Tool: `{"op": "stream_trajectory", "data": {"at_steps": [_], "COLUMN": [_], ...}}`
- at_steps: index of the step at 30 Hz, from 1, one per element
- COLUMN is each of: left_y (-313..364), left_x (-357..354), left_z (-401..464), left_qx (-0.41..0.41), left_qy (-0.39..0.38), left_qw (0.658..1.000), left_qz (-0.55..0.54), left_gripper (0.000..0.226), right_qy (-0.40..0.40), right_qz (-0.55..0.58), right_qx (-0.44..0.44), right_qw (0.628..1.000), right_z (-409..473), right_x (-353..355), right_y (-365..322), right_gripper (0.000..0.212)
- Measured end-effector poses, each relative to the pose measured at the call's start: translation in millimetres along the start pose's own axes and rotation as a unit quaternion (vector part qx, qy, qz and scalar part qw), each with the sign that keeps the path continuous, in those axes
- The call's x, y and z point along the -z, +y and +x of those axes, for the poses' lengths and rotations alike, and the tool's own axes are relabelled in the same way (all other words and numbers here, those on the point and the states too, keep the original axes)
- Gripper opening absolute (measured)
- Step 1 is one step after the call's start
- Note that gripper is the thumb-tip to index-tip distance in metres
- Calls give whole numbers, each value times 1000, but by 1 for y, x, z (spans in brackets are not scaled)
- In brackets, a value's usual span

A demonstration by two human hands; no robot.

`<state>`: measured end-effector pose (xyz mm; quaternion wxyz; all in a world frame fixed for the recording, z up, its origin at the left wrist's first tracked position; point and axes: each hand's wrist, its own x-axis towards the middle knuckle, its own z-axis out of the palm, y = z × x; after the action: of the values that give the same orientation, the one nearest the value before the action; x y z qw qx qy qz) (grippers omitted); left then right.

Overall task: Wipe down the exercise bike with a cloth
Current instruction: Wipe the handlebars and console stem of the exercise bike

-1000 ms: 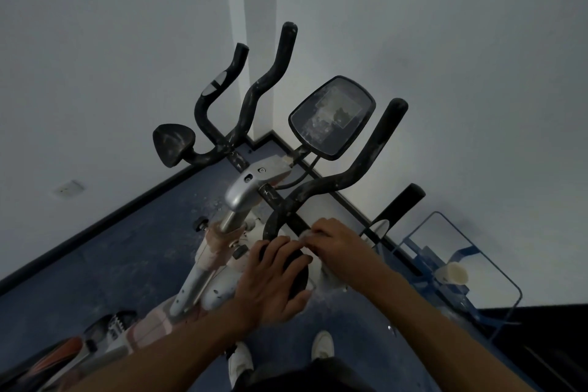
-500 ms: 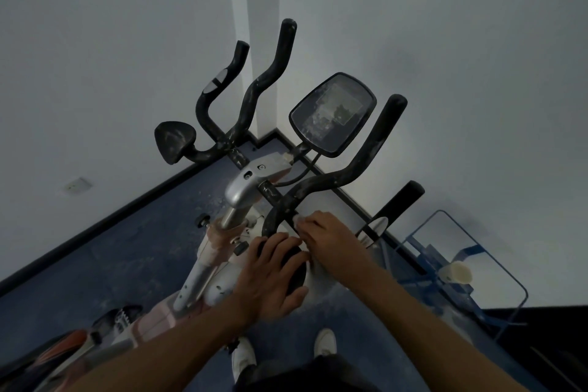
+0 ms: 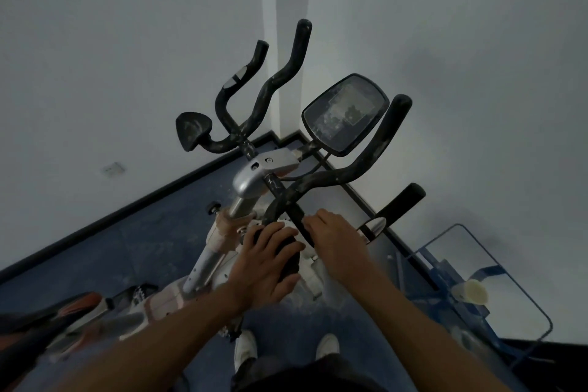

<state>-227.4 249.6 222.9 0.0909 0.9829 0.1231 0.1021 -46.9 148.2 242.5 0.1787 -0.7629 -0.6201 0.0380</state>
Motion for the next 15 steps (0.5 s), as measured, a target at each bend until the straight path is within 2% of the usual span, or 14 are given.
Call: {"op": "stream_trajectory", "data": {"at_steps": [4,6,8,10,13,15], "left_y": [9,17,27,38,52,62], "left_x": [6,9,12,15,24,29], "left_z": [-1,1,5,10,15,10], "left_qx": [38,72,113,155,199,220], "left_qy": [-33,-29,-10,15,46,78], "left_qw": [999,997,994,987,973,957], "left_qz": [12,11,-1,-31,-110,-170], "left_gripper": [49,46,43,46,54,44], "right_qy": [15,46,58,44,34,33], "right_qz": [-4,30,185,331,406,420], "right_qx": [79,122,66,-27,-53,-53], "right_qw": [997,991,979,942,912,905], "right_z": [-16,-19,-19,-17,-17,-17], "right_x": [7,12,19,26,27,28], "right_y": [11,16,12,4,-10,-18], "right_gripper": [25,22,15,10,10,17]}}
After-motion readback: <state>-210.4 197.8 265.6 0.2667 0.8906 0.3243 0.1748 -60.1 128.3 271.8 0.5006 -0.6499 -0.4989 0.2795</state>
